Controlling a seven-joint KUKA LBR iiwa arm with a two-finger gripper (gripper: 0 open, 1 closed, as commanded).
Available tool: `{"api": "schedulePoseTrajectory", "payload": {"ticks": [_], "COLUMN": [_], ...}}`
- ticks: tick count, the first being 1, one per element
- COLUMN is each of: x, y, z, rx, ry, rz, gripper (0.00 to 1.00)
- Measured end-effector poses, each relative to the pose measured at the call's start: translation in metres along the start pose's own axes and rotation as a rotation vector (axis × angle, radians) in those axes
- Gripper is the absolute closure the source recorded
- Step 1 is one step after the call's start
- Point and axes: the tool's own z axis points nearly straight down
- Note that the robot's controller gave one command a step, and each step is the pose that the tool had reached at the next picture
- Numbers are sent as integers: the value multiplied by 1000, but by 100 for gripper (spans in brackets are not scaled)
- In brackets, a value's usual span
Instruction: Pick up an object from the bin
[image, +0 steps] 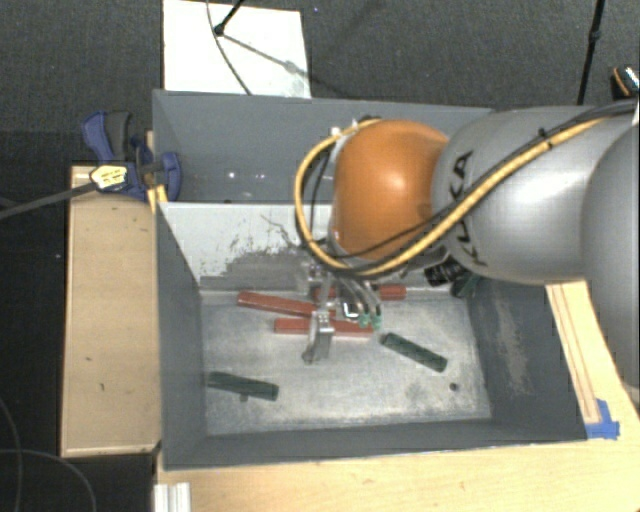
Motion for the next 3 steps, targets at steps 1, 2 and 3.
{"api": "schedulePoseTrajectory", "payload": {"ticks": [1, 2, 3], "x": [-27, -28, -31], "y": [-14, -25, -16], "z": [117, 83, 82], "rx": [0, -4, -4], "ry": [-3, -12, -12], "rz": [177, 417, 559], "gripper": [0, 0, 0]}}
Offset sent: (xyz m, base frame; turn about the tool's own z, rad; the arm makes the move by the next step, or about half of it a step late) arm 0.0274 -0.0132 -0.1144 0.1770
